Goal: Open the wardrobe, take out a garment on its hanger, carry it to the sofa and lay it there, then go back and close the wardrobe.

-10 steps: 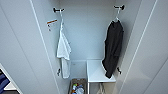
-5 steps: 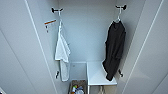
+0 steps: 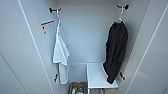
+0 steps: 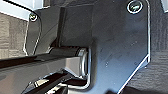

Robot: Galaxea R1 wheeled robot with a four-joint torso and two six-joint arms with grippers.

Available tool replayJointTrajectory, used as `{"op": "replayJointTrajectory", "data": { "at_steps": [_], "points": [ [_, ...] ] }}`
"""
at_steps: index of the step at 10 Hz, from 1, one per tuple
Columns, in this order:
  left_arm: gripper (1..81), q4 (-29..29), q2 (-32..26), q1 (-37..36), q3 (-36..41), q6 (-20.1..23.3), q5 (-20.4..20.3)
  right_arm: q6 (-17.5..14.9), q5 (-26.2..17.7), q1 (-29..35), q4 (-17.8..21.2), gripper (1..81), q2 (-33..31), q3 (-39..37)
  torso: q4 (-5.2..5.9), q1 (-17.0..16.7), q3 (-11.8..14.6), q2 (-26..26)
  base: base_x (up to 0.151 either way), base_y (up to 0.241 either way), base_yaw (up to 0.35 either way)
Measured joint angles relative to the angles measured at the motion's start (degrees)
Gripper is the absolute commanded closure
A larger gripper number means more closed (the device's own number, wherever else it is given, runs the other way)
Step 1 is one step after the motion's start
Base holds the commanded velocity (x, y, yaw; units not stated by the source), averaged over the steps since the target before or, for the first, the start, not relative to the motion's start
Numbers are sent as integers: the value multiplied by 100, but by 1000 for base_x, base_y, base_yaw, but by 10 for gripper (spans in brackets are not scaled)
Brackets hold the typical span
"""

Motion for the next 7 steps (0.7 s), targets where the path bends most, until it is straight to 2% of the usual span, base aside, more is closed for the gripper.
{"op": "replayJointTrajectory", "data": {
  "at_steps": [5,7],
  "points": [
    [10,1,0,5,2,0,2,0,0,-4,-15,10,0,0,0,-1,0,0,83,0,0],
    [10,1,0,16,5,0,5,0,-2,-6,-17,10,2,0,0,-3,0,0,83,-66,0]
  ]
}}
